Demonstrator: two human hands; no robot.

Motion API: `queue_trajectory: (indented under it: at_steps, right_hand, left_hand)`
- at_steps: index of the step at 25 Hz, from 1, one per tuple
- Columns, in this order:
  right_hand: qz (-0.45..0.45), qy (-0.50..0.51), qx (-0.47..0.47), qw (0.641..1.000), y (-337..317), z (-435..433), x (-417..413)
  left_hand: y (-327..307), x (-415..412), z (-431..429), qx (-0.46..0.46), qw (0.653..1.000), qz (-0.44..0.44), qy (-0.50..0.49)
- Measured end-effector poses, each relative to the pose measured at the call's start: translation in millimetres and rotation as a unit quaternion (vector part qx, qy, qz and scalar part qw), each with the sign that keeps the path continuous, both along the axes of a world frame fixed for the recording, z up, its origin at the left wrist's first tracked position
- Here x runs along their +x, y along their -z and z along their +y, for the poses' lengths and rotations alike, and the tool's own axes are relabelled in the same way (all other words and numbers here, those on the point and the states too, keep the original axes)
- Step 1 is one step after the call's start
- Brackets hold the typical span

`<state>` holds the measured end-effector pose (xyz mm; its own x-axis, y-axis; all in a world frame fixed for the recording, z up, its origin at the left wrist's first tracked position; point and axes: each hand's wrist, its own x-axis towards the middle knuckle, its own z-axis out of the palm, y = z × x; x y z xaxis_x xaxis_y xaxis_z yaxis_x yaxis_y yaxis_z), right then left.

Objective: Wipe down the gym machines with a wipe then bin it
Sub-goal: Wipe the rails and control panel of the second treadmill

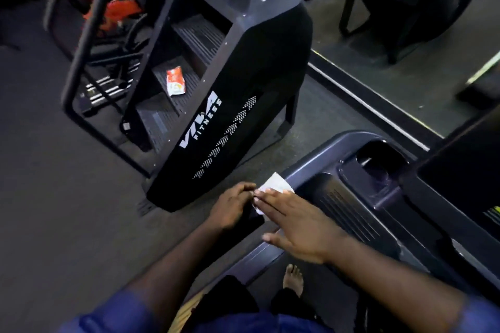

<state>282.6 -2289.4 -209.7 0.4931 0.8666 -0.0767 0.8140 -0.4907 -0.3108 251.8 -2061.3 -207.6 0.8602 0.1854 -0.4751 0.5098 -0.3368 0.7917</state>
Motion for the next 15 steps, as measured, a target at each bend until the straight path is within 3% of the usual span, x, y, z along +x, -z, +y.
queue_trajectory:
  at_steps: [3,6,9,12,15]
  right_hand:
    - [-0.024,0.049,-0.021,0.998,-4.2,-27.3,36.5]
    - [-0.032,0.131,-0.06,0.989,-8.2,11.2,44.4]
    - [-0.002,0.071,-0.041,0.997,-10.6,28.1,18.8]
    - [0.038,0.056,-0.023,0.997,-16.2,2.8,18.3]
    - [0.046,0.187,0.048,0.98,-10.8,20.4,48.6]
  left_hand:
    - [6.1,0.3,-1.3,0.046,0.998,-0.009,0.05]
    - [9.7,0.4,1.0,0.043,0.997,-0.01,0.066]
    - [8.6,4.3,5.4,-0.018,0.999,0.007,0.042]
    - [9.0,-1.8,6.4,-0.016,0.997,0.011,0.069]
    - [13.5,-1.0,7.5,0.001,0.997,0.008,0.077]
